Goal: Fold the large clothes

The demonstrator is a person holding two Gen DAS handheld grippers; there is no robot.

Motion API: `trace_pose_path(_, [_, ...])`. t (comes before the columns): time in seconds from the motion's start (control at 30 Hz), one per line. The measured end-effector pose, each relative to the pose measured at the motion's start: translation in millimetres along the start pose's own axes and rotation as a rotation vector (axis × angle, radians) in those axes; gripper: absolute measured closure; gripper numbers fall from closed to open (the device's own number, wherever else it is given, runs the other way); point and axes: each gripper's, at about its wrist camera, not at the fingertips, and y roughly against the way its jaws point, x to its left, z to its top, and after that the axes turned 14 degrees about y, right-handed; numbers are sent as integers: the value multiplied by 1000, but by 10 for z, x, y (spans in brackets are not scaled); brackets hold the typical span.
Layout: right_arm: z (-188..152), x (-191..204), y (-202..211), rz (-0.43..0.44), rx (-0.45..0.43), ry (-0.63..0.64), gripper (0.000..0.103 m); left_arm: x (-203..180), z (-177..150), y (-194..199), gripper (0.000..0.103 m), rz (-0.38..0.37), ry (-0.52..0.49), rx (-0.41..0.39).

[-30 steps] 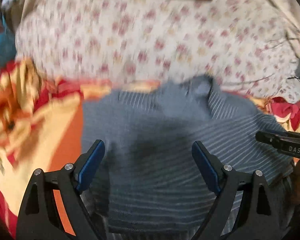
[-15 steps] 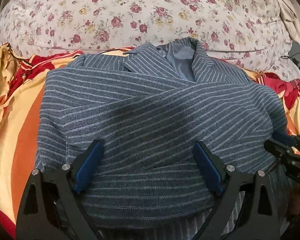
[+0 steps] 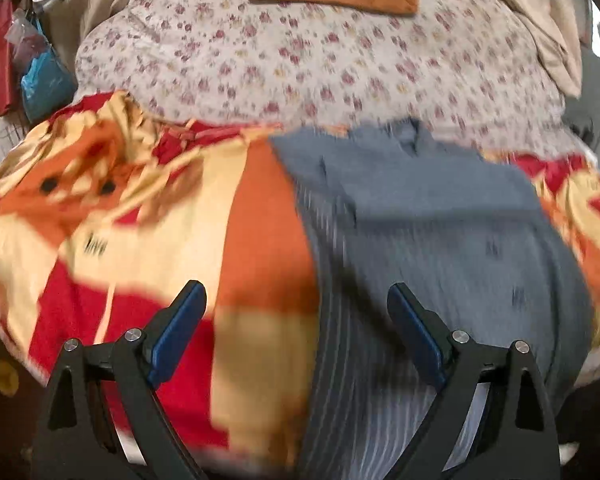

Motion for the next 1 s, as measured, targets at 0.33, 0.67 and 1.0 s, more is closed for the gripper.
trace_pose_path(0.33, [-157, 201, -379, -72, 193, 113, 38, 1, -624, -28, 11, 74, -92, 71])
trace_pose_path(0.67, [-201, 192, -617, -119, 304, 156, 18, 277, -728, -161, 11, 107, -19, 179])
trace_pose_path(1.0, [-187, 280, -654, -8, 333, 173, 22, 384, -901, -403, 11, -14, 72, 383])
